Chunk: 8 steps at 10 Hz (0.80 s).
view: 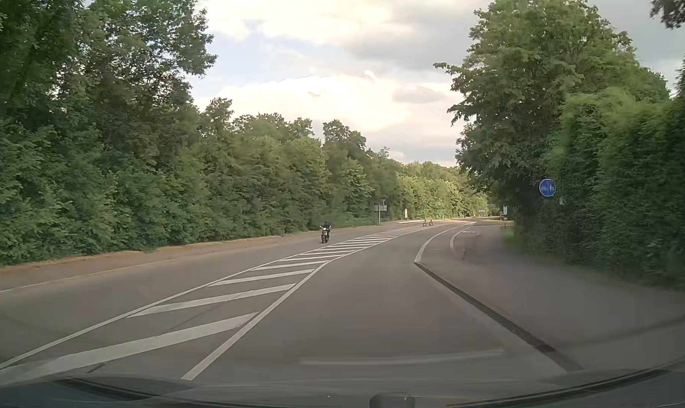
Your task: Follow the waypoints while adhering to traffic rules and regulations
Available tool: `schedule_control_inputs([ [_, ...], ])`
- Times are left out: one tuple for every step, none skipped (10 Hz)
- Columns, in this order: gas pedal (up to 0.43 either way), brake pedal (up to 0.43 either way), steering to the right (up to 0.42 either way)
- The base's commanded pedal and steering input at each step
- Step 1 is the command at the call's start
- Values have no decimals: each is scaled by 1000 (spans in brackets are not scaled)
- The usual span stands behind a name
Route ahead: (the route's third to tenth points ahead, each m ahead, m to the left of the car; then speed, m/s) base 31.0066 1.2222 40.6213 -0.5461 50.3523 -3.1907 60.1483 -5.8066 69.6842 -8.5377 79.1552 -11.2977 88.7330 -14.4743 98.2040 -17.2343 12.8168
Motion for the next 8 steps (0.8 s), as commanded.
schedule_control_inputs([
  [130,0,11],
  [130,0,12],
  [130,0,12],
  [130,0,14],
  [130,0,16],
  [130,0,18],
  [130,0,20],
  [130,0,23],
])
